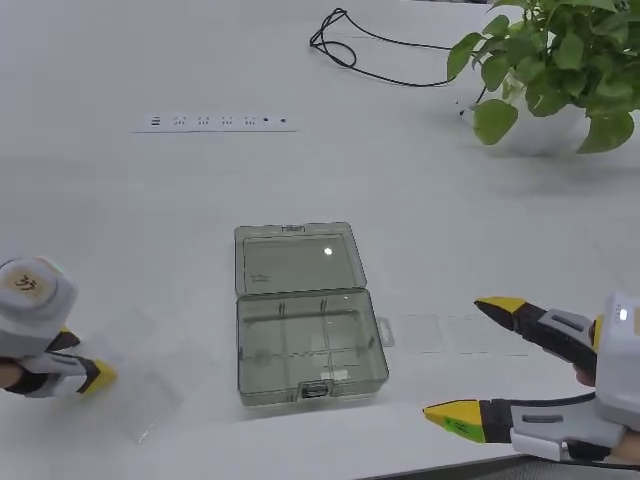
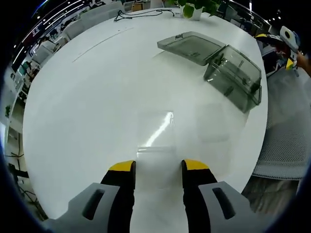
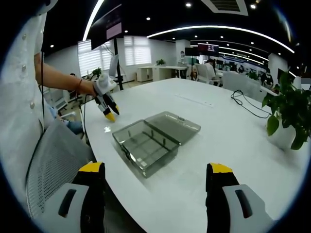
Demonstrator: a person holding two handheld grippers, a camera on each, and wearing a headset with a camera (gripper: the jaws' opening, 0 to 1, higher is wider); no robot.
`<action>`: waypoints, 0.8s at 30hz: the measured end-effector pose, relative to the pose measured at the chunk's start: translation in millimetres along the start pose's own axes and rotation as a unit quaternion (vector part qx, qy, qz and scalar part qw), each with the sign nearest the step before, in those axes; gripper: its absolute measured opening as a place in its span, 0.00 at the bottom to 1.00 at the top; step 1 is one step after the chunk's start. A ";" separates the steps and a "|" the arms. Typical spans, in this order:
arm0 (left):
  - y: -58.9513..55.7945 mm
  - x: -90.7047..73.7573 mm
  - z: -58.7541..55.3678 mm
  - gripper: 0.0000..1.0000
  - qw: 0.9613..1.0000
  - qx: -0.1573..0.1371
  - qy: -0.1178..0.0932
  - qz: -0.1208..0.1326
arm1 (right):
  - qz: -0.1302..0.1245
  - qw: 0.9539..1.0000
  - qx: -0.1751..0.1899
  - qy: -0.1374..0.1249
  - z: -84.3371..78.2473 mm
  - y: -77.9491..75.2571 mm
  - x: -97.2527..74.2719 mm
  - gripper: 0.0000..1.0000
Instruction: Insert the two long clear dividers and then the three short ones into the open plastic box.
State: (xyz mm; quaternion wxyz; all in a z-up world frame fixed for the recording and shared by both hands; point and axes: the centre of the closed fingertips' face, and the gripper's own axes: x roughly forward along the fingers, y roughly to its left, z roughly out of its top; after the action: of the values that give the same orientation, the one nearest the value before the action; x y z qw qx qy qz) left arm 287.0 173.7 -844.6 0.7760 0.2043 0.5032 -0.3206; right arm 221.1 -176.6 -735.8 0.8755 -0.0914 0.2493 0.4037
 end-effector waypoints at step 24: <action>4.6 0.3 1.0 0.32 0.999 0.004 0.048 -0.009 | 0.004 1.000 0.000 -0.001 0.4 2.6 2.9 0.85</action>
State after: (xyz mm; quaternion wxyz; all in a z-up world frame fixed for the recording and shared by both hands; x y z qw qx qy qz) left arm 291.0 176.3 -844.6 0.7471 0.2179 0.5404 -0.3199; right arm 220.9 -172.8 -736.8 0.8739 -0.0898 0.2493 0.4076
